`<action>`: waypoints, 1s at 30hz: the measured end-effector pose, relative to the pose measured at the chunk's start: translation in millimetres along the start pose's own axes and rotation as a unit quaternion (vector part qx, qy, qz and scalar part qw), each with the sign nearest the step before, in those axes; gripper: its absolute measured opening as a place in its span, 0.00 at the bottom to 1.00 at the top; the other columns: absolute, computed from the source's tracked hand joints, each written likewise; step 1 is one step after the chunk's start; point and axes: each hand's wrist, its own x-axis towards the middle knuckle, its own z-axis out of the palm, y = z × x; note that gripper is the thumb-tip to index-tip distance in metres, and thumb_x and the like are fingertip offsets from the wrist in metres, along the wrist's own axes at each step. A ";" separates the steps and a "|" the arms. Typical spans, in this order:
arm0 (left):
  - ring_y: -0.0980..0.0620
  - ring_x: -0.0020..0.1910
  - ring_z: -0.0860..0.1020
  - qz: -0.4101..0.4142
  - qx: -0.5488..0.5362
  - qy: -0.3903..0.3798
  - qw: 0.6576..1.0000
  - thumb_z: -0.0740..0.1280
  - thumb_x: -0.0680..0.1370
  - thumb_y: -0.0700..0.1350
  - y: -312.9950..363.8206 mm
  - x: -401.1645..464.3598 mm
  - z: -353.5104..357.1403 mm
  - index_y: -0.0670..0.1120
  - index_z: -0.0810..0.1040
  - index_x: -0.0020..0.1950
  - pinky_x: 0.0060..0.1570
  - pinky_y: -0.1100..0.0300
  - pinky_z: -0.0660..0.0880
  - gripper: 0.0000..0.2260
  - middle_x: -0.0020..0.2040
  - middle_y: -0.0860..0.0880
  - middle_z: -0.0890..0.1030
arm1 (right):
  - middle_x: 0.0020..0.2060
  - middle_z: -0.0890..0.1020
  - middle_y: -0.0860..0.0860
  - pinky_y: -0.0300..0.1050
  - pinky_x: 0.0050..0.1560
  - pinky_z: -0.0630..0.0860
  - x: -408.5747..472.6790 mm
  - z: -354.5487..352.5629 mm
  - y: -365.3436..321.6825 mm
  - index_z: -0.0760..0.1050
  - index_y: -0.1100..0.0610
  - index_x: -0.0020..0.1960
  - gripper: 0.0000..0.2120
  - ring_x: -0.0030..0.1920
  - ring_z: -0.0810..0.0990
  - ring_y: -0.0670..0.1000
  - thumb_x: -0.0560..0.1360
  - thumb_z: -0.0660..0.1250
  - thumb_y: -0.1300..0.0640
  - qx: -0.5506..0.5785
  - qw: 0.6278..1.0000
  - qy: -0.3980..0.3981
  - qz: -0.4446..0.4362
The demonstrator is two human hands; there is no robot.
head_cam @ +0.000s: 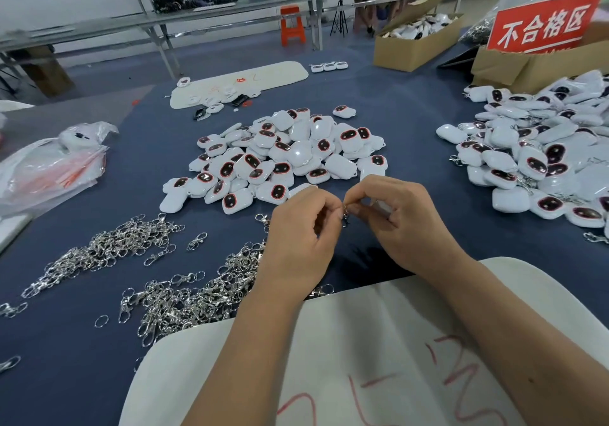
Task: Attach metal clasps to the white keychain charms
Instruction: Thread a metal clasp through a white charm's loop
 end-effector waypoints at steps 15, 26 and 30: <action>0.49 0.39 0.79 0.013 -0.035 0.065 0.997 0.69 0.75 0.37 6.0 3.2 8.8 0.47 0.80 0.42 0.37 0.53 0.76 0.05 0.38 0.54 0.80 | 0.34 0.82 0.45 0.38 0.32 0.71 1.6 -3.8 -1.0 0.84 0.58 0.47 0.07 0.30 0.74 0.48 0.82 0.69 0.64 0.253 0.952 -0.031 0.169; 0.48 0.36 0.80 -0.048 -0.060 0.035 0.996 0.68 0.76 0.41 6.4 -0.6 6.3 0.47 0.81 0.42 0.37 0.50 0.77 0.04 0.35 0.51 0.80 | 0.39 0.83 0.46 0.44 0.43 0.77 1.1 -2.6 -4.9 0.84 0.59 0.47 0.06 0.41 0.80 0.49 0.79 0.72 0.68 0.024 1.000 0.015 0.000; 0.49 0.35 0.80 -0.069 -0.057 0.034 0.995 0.66 0.76 0.43 7.3 -1.4 7.6 0.47 0.80 0.42 0.38 0.48 0.78 0.05 0.35 0.51 0.81 | 0.40 0.82 0.46 0.47 0.41 0.77 0.6 -1.8 -2.2 0.84 0.58 0.48 0.06 0.40 0.80 0.49 0.79 0.72 0.67 -0.038 0.998 0.024 -0.035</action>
